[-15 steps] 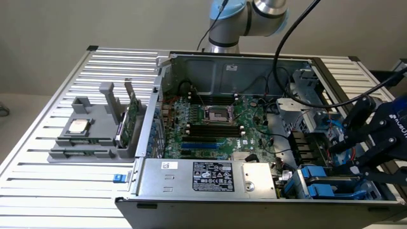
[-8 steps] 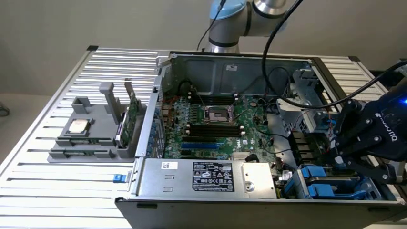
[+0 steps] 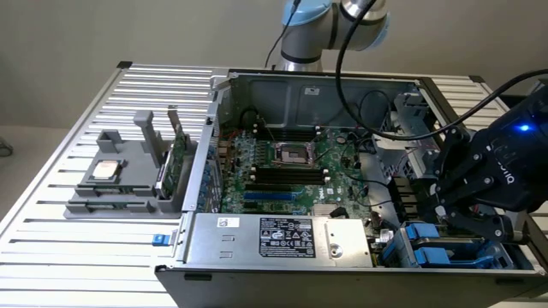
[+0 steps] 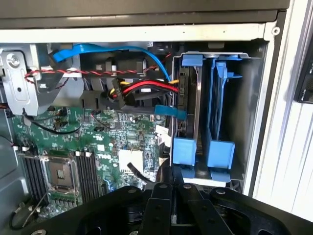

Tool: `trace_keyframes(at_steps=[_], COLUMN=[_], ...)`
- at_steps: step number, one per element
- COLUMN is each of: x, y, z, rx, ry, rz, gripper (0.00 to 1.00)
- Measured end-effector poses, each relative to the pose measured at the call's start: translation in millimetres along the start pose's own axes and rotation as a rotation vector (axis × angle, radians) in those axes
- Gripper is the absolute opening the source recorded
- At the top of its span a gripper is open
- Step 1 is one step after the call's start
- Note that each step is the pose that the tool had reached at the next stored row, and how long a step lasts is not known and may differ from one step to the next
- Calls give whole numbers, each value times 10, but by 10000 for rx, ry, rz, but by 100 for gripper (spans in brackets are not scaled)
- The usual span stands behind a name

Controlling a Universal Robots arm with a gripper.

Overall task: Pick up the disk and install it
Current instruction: 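Insert the first disk wire, then insert the second disk wire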

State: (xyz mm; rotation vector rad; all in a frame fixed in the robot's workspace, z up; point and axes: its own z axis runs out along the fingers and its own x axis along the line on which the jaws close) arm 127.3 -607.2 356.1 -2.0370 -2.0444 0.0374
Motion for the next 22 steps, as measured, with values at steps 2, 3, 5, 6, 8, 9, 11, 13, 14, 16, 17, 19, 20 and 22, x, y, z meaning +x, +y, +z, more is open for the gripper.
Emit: trace_keyframes(at_steps=[2, 3, 5, 6, 8, 9, 11, 13, 14, 16, 17, 19, 20, 22], x=[6, 8, 7, 8, 8, 8, 8, 8, 8, 8, 8, 8, 7, 8], y=[-47, -62, -68, -69, -69, -69, -70, -70, -70, -71, -71, -71, -72, -72], z=[-31, -38, -41, -41, -41, -41, -41, -41, -41, -41, -41, -41, -41, -41], rx=[-65, -88, -96, -96, -96, -96, -96, -96, -96, -96, -96, -96, -96, -96], ry=[5, 7, 15, 16, 16, 15, 15, 15, 15, 15, 15, 15, 15, 15], rz=[-11, -15, -19, -19, -20, -19, -19, -19, -19, -19, -19, -19, -19, -19], gripper=[11, 11, 11, 11, 11, 11, 11, 11, 11, 11, 11, 11, 11, 11])
